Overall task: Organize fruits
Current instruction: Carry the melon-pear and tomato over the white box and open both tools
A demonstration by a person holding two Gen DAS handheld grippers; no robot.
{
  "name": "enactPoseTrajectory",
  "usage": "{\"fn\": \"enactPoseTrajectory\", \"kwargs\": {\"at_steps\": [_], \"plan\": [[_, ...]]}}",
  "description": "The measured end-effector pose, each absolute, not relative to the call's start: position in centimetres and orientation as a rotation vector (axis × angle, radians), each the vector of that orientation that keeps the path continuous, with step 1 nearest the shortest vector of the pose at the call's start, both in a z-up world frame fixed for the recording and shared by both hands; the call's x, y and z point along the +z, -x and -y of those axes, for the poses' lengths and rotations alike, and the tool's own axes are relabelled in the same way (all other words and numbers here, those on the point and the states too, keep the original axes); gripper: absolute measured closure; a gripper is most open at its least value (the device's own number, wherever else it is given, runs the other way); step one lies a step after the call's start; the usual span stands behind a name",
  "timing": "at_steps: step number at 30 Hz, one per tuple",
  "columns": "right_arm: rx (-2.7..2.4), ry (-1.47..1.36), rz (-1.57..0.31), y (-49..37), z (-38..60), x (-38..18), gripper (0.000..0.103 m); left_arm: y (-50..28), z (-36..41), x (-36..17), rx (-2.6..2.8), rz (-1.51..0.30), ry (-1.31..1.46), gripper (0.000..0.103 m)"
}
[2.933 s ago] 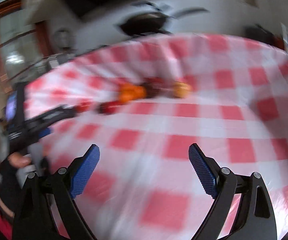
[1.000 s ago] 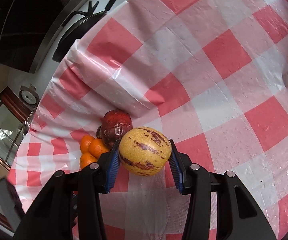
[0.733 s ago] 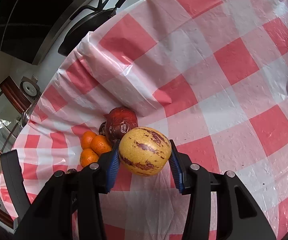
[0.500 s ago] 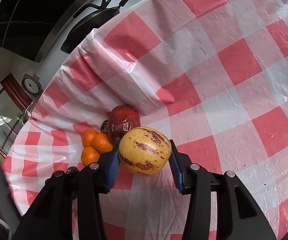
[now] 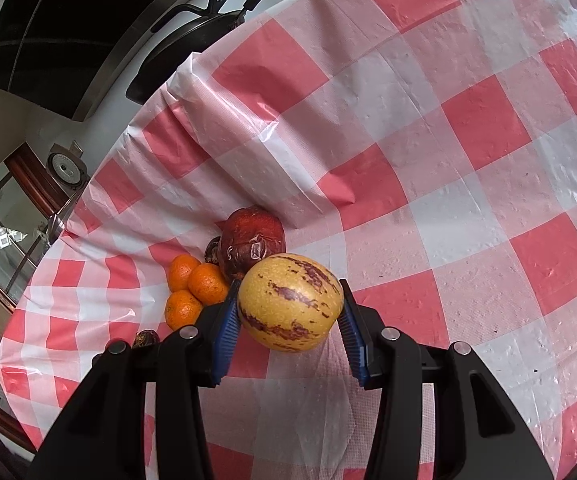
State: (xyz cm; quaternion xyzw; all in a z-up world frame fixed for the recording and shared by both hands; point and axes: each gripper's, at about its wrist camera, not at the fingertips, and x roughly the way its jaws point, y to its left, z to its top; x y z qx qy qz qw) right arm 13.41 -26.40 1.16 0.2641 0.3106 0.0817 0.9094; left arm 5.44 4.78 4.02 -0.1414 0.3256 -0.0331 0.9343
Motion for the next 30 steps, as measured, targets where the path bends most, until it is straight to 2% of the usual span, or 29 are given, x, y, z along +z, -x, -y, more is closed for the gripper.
{"fn": "enactPoseTrajectory", "kwargs": {"at_steps": [15, 23, 30], "plan": [[0.185, -0.557, -0.619, -10.8, 26.3, 1.5, 0.058, -4.3, -6.7, 4.3, -0.037, -0.644, 0.334, 0.065], [0.275, -0.569, -0.638, -1.3, 22.9, 1.5, 0.058, 2.4, -9.5, 5.2, -0.010, -0.578, 0.373, 0.065], [0.409, -0.428, -0.679, 5.7, 16.8, 1.9, 0.058, 9.0, -12.8, 6.1, 0.013, -0.569, 0.370, 0.065]]}}
